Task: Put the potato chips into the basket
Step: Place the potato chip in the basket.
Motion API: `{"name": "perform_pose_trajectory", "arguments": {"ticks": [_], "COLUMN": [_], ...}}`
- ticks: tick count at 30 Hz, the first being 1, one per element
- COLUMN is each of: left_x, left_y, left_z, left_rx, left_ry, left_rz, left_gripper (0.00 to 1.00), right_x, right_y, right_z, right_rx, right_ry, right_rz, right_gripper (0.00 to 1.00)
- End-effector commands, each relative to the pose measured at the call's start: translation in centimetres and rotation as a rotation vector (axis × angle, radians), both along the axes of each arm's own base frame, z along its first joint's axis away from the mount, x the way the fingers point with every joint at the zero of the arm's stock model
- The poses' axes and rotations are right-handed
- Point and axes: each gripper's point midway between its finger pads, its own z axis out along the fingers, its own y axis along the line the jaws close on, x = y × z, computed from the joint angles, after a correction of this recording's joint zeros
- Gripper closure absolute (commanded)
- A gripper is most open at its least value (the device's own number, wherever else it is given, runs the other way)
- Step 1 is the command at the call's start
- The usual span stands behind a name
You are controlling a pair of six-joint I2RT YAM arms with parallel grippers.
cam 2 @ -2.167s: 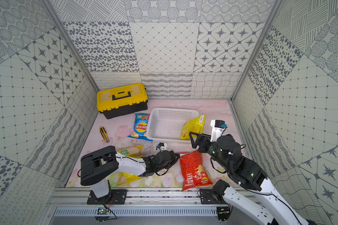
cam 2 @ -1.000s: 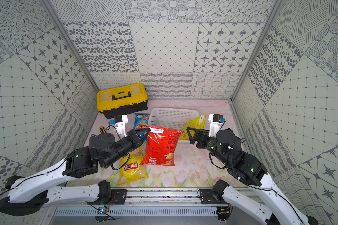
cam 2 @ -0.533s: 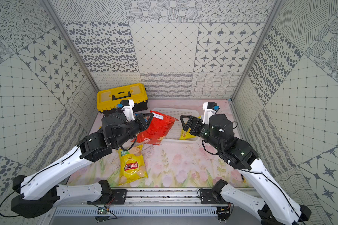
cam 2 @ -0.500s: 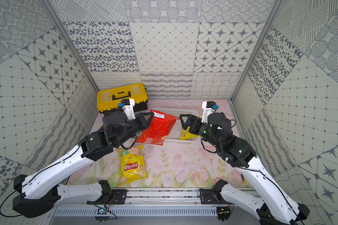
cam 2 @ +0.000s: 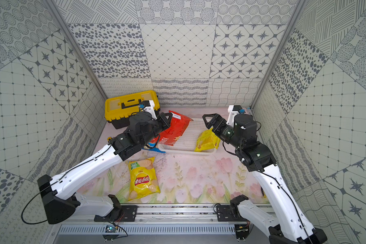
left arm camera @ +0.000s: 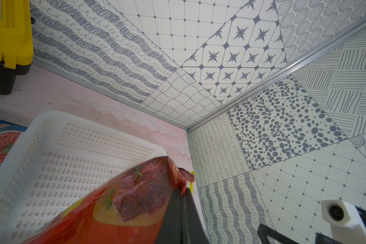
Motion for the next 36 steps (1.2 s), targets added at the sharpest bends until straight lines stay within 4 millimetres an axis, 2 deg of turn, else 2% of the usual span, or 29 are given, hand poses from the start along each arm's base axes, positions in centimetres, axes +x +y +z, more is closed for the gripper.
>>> {"name": "perform_pose_trajectory", "arguments": {"ticks": [1, 6, 10, 14, 21, 30, 36], "left_x": [2.5, 4.3, 5.0, 5.0, 5.0, 4.9, 4.2], "left_y": [-1.0, -1.7, -2.0, -2.6, -3.2, -3.3, -2.9], "left_z": [3.5, 2.6, 1.7, 1.0, -0.1, -0.3, -1.5], "left_rx": [-0.122, -0.147, -0.158, -0.155, -0.160, -0.170, -0.204], "left_ry": [-0.133, -0.141, -0.126, -0.112, -0.095, -0.093, -0.062], "left_rz": [0.006, 0.016, 0.014, -0.016, -0.048, -0.057, -0.061], "left_gripper": [1.00, 1.00, 1.00, 1.00, 1.00, 1.00, 1.00], "right_x": [0.2, 1.9, 3.9, 6.2, 9.7, 11.2, 12.3], "right_y": [0.7, 1.1, -0.3, -1.2, 0.0, 0.5, 0.3], "right_z": [0.0, -1.9, -2.4, -2.7, -3.9, -6.2, -6.0], "right_rx": [0.037, 0.105, 0.163, 0.247, 0.354, 0.341, 0.331], "right_ry": [-0.004, 0.084, 0.100, 0.119, 0.168, 0.222, 0.201], "right_rz": [0.053, 0.083, 0.027, -0.002, 0.049, 0.055, 0.036], "right_gripper": [0.10, 0.11, 0.11, 0.14, 0.20, 0.24, 0.26]}}
